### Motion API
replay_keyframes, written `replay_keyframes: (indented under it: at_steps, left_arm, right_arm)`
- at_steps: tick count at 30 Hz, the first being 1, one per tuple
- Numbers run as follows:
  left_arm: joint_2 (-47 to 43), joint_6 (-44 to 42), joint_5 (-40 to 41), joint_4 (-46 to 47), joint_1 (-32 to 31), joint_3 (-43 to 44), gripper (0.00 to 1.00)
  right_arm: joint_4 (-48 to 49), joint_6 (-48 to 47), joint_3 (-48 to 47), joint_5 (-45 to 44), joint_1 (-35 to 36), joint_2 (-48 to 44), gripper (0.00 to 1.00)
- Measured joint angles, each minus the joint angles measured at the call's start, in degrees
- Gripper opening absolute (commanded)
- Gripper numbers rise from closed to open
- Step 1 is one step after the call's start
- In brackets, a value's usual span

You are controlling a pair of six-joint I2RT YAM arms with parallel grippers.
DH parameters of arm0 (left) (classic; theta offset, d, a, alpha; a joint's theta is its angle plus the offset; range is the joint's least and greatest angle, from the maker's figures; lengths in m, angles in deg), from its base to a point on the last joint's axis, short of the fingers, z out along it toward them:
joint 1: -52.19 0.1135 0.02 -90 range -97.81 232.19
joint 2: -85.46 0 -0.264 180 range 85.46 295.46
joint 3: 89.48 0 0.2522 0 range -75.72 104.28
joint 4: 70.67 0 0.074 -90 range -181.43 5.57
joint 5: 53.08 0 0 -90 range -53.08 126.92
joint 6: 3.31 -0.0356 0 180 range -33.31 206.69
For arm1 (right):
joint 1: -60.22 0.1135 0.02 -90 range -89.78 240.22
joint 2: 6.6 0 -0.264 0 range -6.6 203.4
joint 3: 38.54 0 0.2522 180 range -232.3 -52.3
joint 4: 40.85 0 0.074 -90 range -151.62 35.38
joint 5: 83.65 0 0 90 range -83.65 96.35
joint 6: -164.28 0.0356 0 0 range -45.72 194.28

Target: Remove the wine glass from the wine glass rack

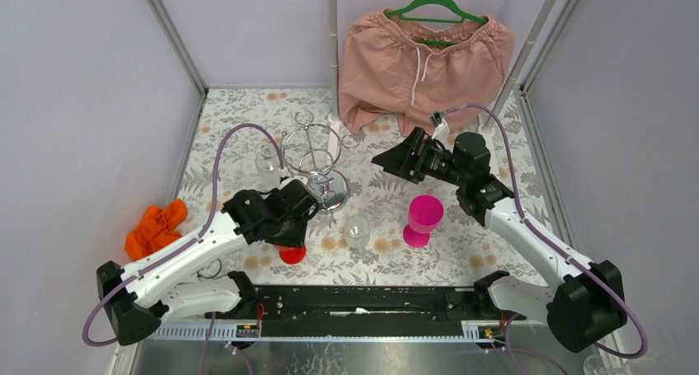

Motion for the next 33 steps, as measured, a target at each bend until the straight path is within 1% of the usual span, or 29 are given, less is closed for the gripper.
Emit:
replay_keyframes:
  at_steps: [12, 26, 33]
  left_arm:
    - [-0.2, 0.2, 0.5, -1.2, 0.0, 0.9, 0.54]
    - [-0.9, 1.2, 2.0, -5.4, 0.0, 9.7, 0.51]
    - [-4.5, 2.8, 2.3, -7.2, 0.0, 16.6, 0.51]
  right_arm:
    - [0.5, 0.7, 0.6, 0.9, 0.0, 0.3, 1.00]
    - [1.8, 1.2, 1.4, 1.0, 0.0, 0.5, 1.00]
    - [2.2, 1.7, 1.5, 1.0, 0.0, 0.9, 1.00]
